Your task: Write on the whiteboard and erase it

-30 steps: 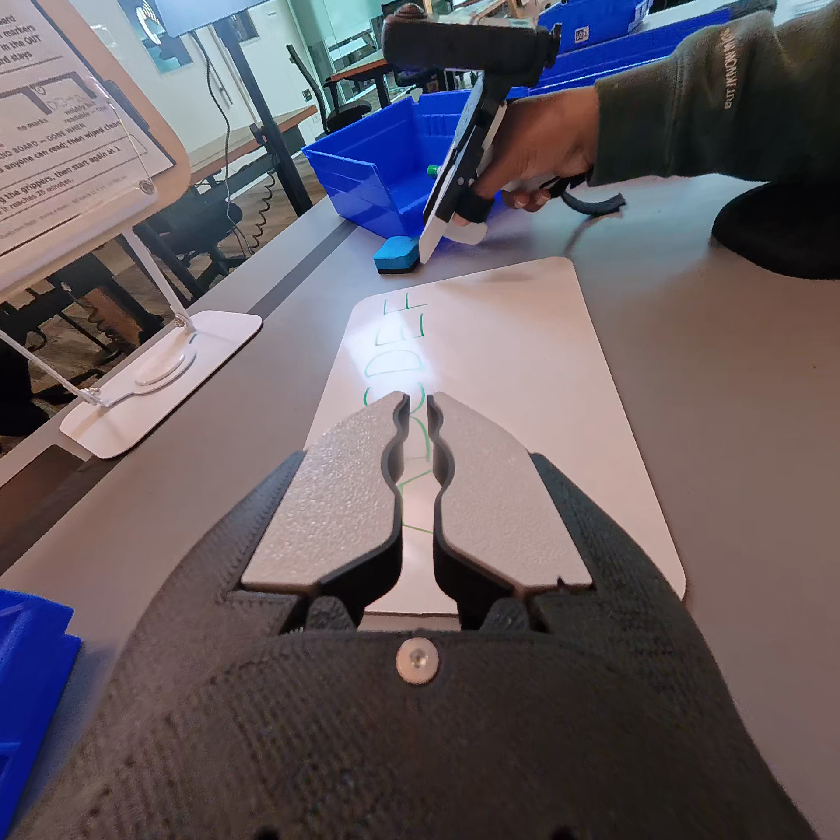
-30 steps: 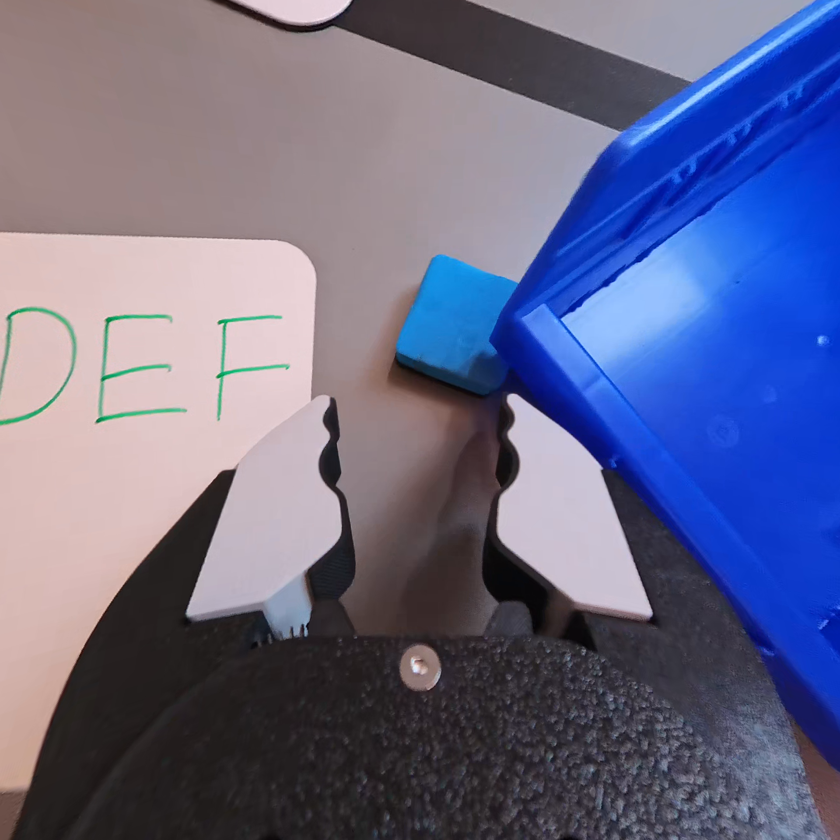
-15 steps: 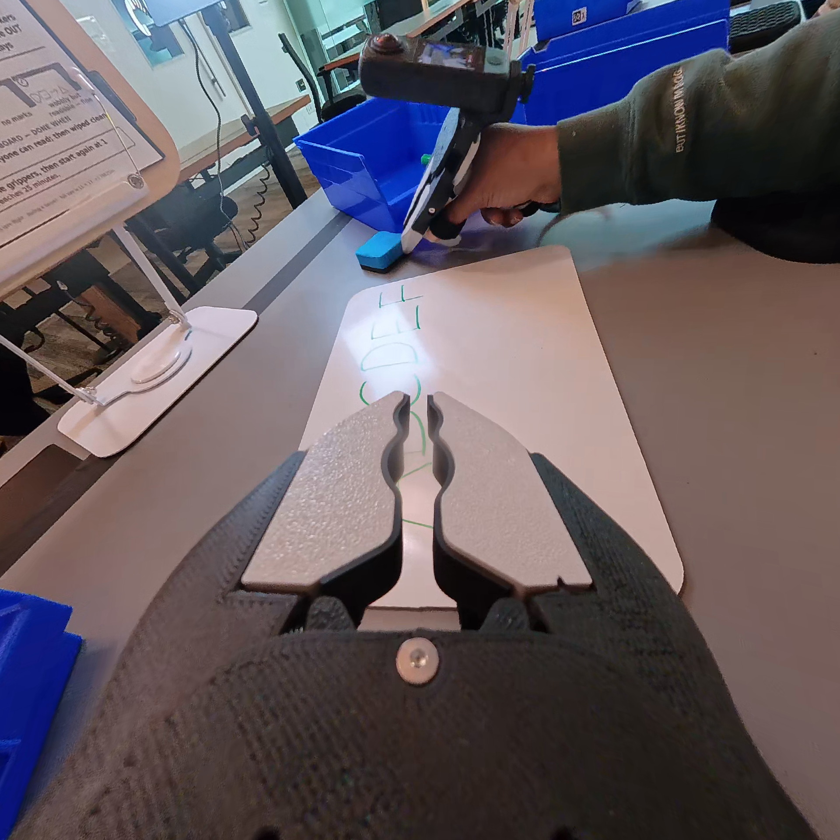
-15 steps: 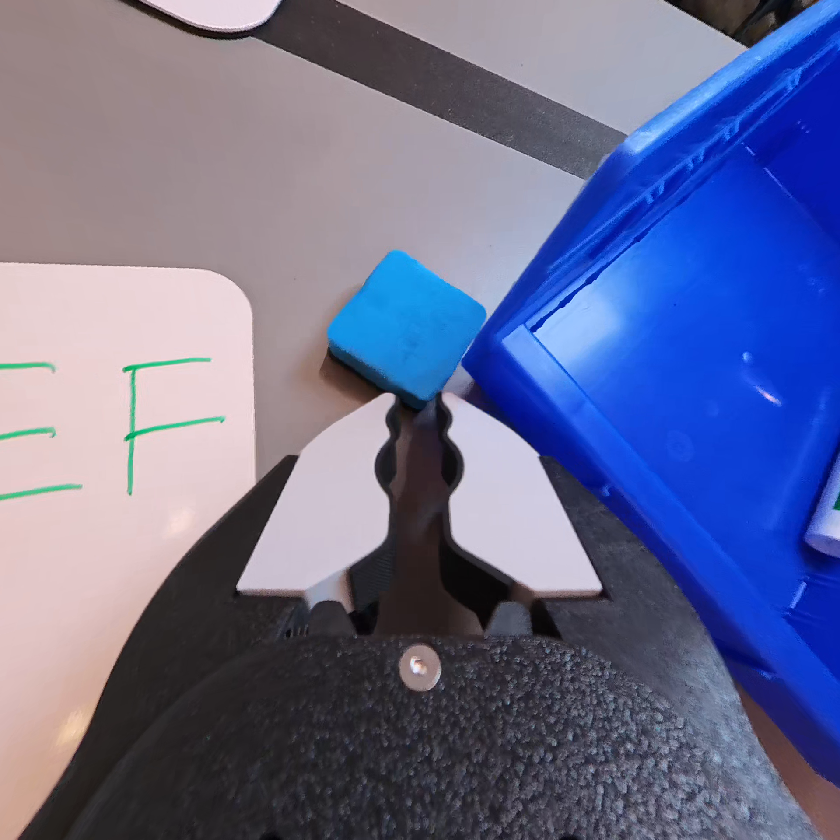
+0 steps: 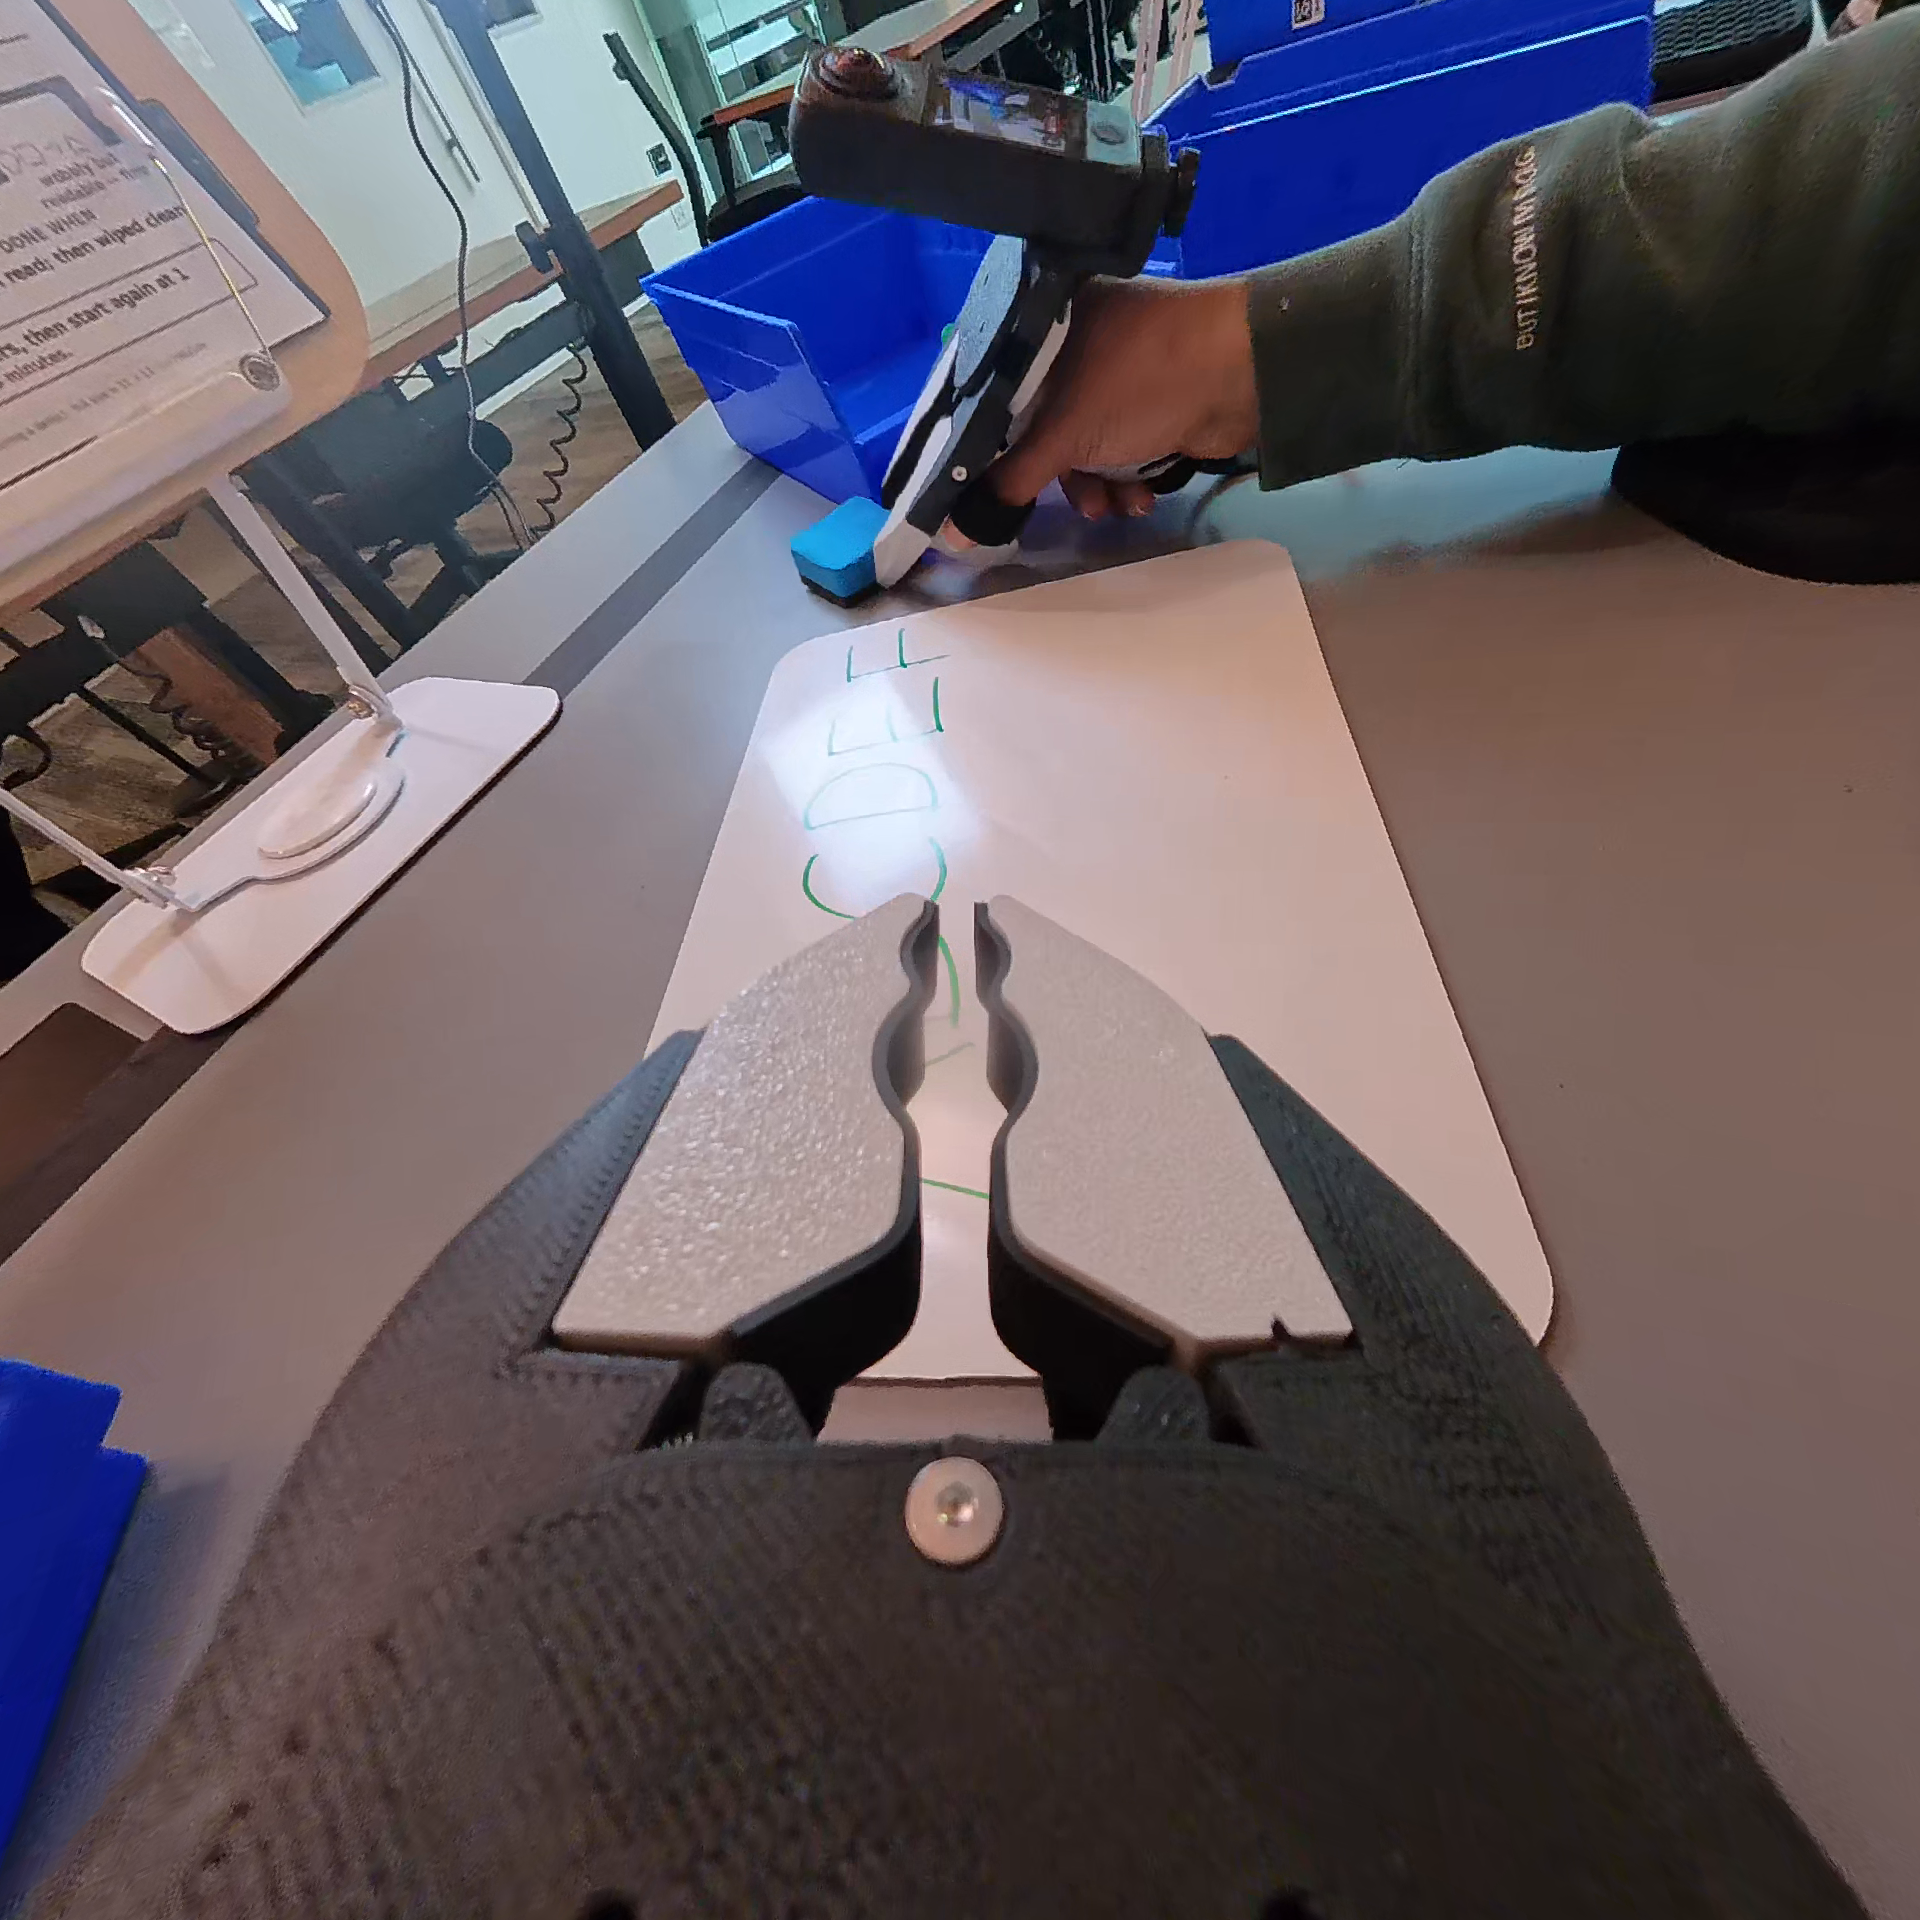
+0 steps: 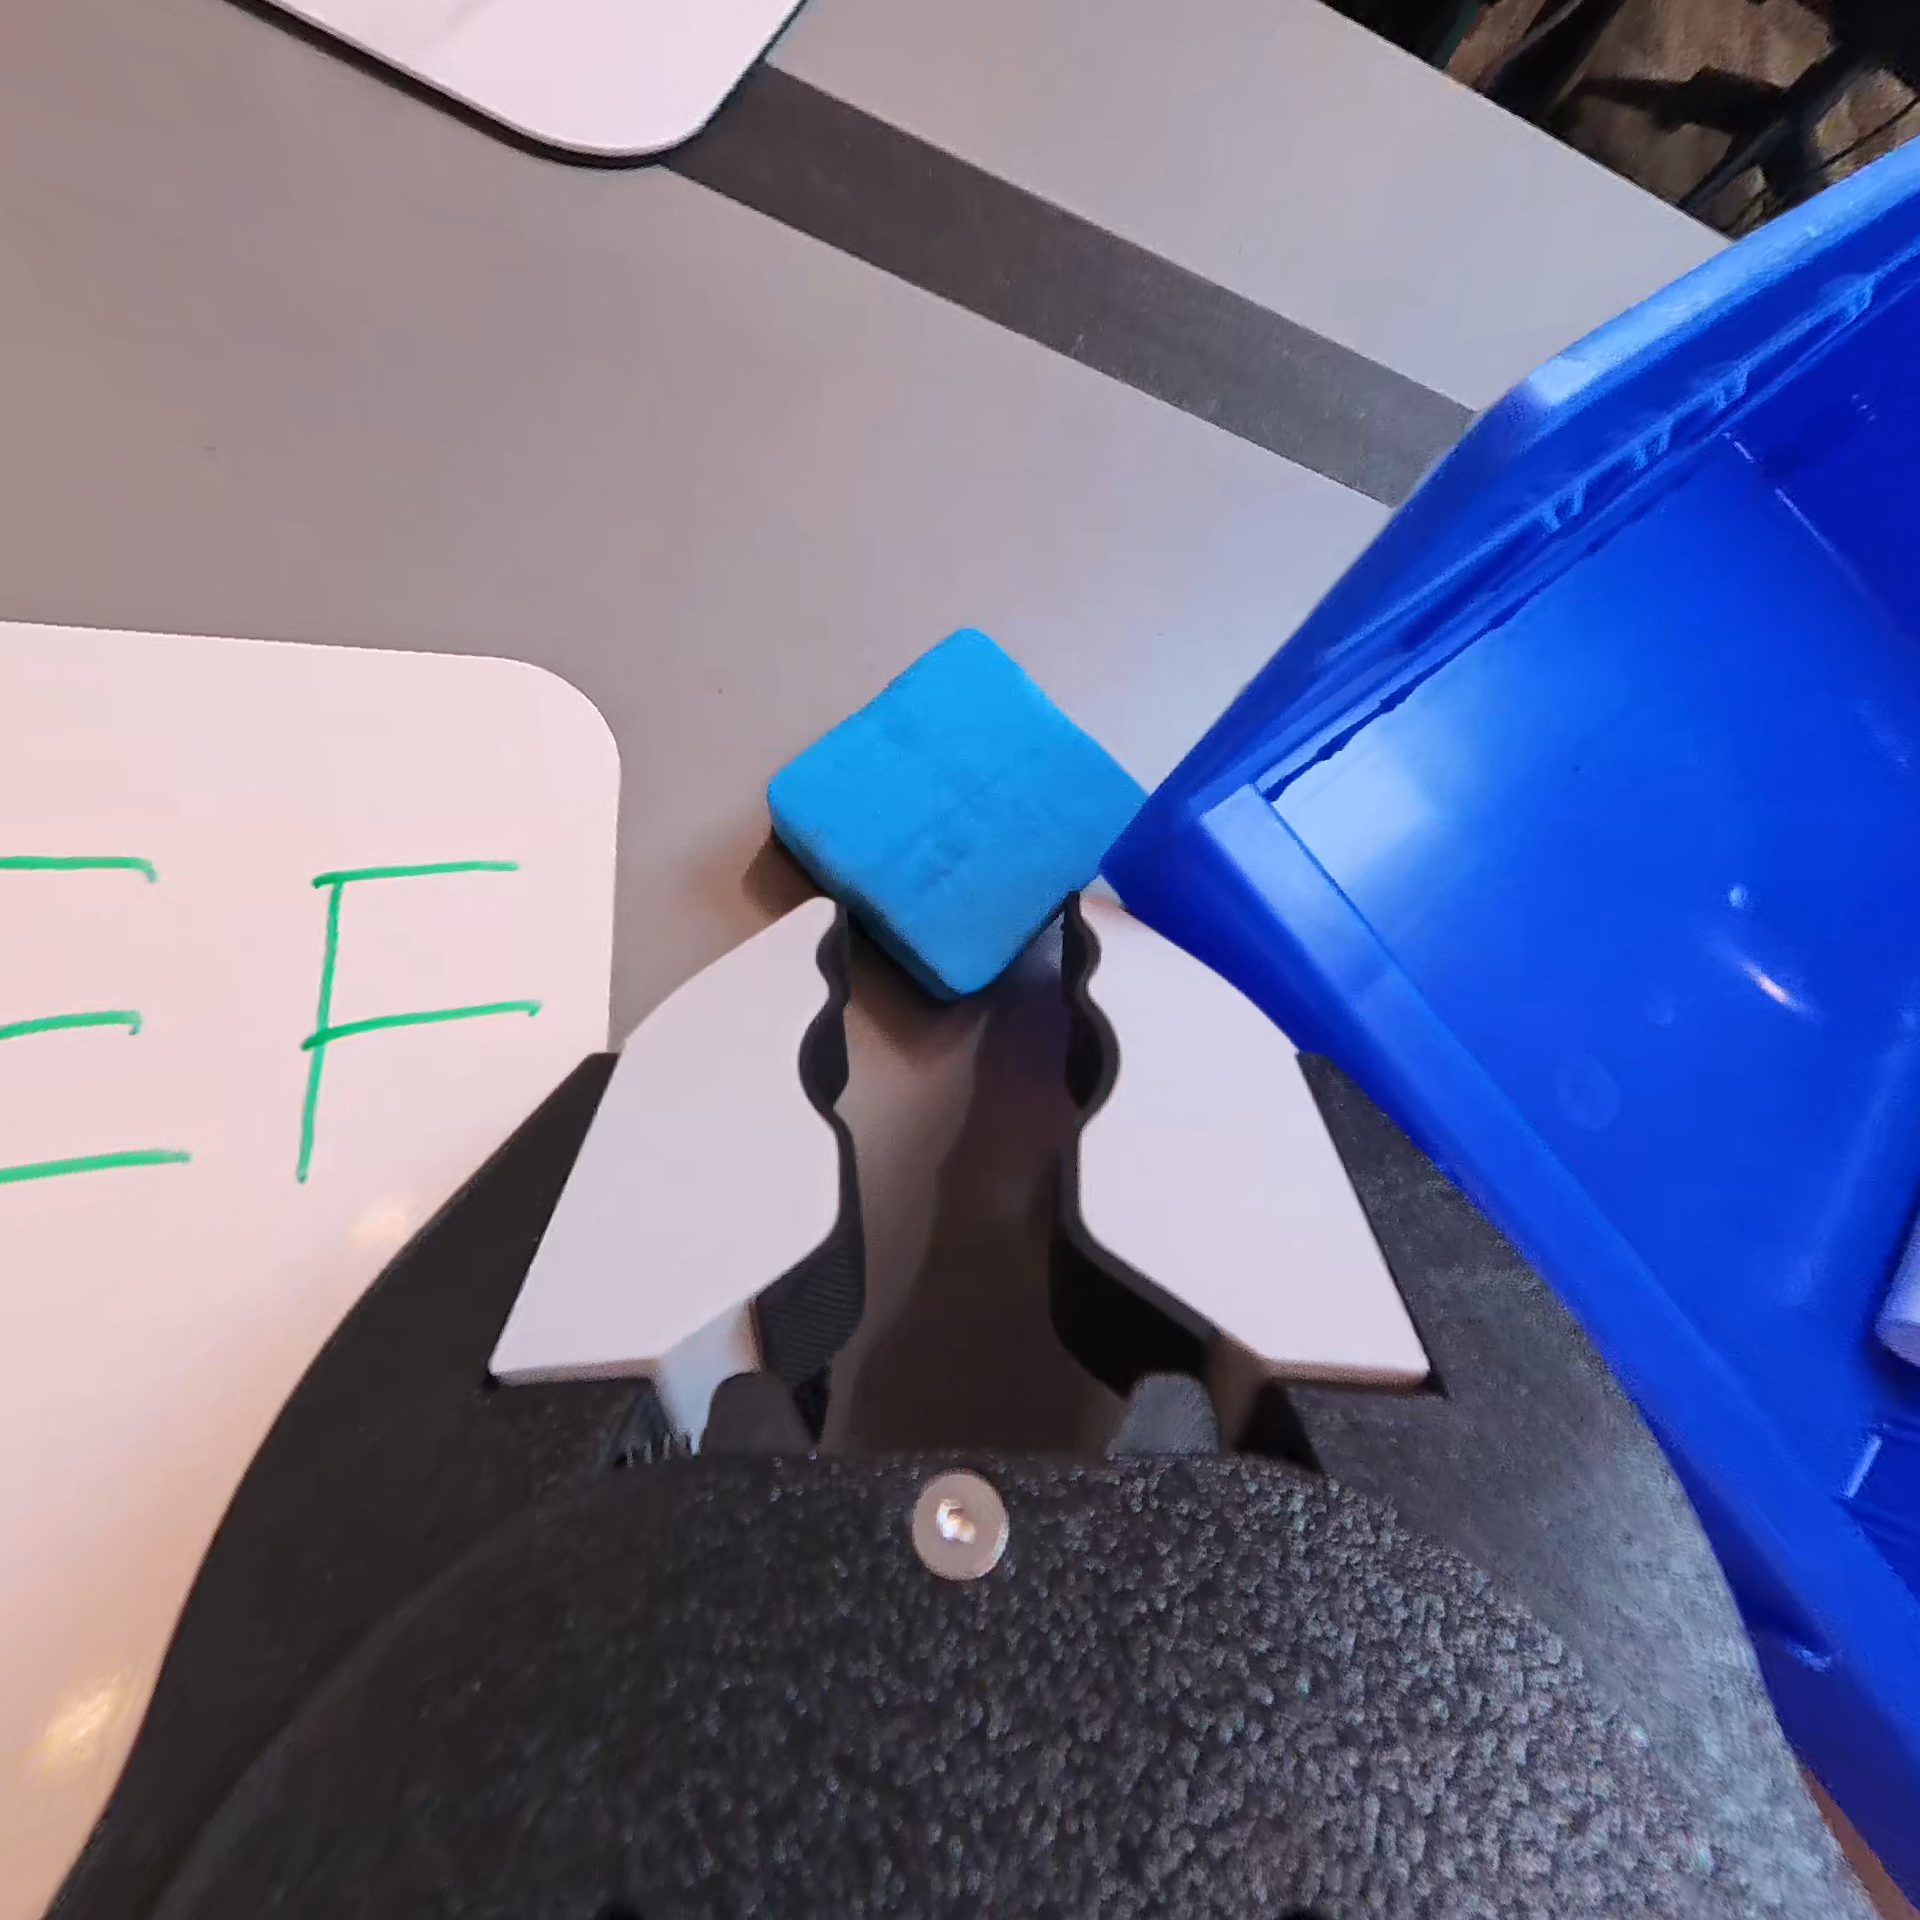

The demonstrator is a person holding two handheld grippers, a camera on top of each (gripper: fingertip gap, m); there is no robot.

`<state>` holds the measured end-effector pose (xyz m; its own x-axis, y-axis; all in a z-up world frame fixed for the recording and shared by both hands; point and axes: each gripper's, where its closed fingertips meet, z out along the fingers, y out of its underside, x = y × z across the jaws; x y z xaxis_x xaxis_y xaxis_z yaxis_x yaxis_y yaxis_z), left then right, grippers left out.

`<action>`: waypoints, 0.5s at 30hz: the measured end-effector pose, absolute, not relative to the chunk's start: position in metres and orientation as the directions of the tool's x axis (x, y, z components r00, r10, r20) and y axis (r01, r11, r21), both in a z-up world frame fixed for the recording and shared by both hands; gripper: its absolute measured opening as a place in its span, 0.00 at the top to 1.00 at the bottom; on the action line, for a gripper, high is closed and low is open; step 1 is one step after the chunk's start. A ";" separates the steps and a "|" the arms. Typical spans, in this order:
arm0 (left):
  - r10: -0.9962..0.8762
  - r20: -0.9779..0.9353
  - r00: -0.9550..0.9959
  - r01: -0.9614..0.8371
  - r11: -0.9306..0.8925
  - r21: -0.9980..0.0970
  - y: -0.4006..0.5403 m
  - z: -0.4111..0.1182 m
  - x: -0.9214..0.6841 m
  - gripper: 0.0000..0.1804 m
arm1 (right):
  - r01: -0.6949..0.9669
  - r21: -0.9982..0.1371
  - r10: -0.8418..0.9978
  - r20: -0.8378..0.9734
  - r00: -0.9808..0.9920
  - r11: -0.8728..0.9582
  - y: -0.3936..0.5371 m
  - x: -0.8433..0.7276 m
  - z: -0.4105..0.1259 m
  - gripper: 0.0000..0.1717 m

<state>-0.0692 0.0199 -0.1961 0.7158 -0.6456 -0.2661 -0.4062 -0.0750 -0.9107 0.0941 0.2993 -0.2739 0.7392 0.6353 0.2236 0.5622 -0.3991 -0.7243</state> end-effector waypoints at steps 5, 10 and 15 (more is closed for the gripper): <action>-0.648 -0.267 0.714 -0.405 -0.071 -0.912 0.019 -0.195 -0.070 0.97 | 0.611 -0.688 0.696 0.213 0.686 -0.391 0.285 0.096 -0.274 0.78; -0.648 -0.261 0.715 -0.400 -0.074 -0.914 0.019 -0.195 -0.070 0.97 | 0.783 -0.494 0.842 0.168 0.513 -0.378 0.242 0.121 -0.271 0.77; -0.658 -0.254 0.709 -0.406 -0.086 -0.910 0.019 -0.200 -0.068 0.97 | 0.907 -0.303 0.912 0.197 0.361 -0.294 0.223 0.171 -0.270 0.72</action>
<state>-0.0681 0.0195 -0.2004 0.7091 -0.6577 -0.2542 -0.4062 -0.0863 -0.9097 0.1713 0.2227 -0.2699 0.3609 0.9116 0.1967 0.9067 -0.2935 -0.3029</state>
